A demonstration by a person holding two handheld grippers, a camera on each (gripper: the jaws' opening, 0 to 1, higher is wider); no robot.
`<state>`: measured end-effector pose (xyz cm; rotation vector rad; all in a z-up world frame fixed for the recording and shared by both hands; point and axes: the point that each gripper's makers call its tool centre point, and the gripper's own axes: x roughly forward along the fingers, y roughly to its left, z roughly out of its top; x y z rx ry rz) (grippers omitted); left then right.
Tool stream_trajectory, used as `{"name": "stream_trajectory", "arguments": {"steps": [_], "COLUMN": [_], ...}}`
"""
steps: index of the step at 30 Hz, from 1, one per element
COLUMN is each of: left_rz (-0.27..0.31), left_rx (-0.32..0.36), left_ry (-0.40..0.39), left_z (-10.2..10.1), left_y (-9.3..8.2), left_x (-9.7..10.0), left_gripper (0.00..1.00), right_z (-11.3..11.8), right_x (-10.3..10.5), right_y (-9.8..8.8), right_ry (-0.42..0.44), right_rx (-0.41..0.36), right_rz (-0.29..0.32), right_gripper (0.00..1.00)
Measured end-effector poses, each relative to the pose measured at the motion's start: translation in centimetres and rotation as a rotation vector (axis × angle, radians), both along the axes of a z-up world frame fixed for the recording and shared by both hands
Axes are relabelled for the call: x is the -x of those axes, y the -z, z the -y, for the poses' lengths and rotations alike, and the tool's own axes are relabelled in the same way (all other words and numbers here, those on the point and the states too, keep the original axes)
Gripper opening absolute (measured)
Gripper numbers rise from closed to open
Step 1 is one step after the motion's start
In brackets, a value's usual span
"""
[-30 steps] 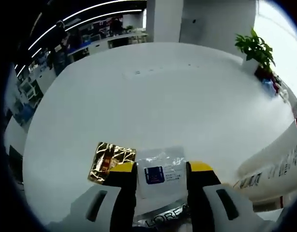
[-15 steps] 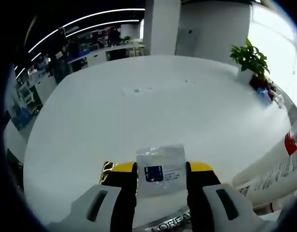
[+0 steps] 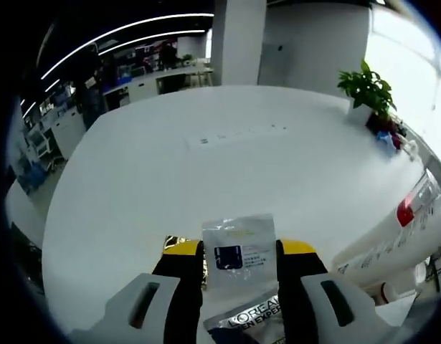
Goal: Arrange the skincare products in the storage area until every visible bottle or jar stands upright without overlapping.
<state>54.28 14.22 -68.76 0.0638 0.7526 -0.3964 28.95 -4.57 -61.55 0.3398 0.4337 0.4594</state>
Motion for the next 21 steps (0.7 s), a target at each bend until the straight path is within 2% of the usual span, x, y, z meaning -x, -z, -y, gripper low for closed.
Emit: {"name": "stream_trajectory", "arguments": {"steps": [8, 16, 21], "left_rz": [-0.019, -0.024, -0.042], "left_rx": [-0.031, -0.04, -0.046], "left_ry": [-0.013, -0.044, -0.092], "left_z": [-1.7, -4.7, -6.4], "left_y": [-0.3, -1.0, -1.1], "left_x": [2.0, 3.9, 5.3], "left_gripper": [0.38, 0.38, 0.38], "right_z": [-0.3, -0.3, -0.6], "right_x": [0.1, 0.1, 0.2], "right_y": [0.0, -0.1, -0.1], "right_ry": [-0.017, -0.019, -0.036], "right_rx": [0.011, 0.017, 0.036], "right_rz": [0.008, 0.017, 0.02], "right_gripper": [0.77, 0.77, 0.77]}}
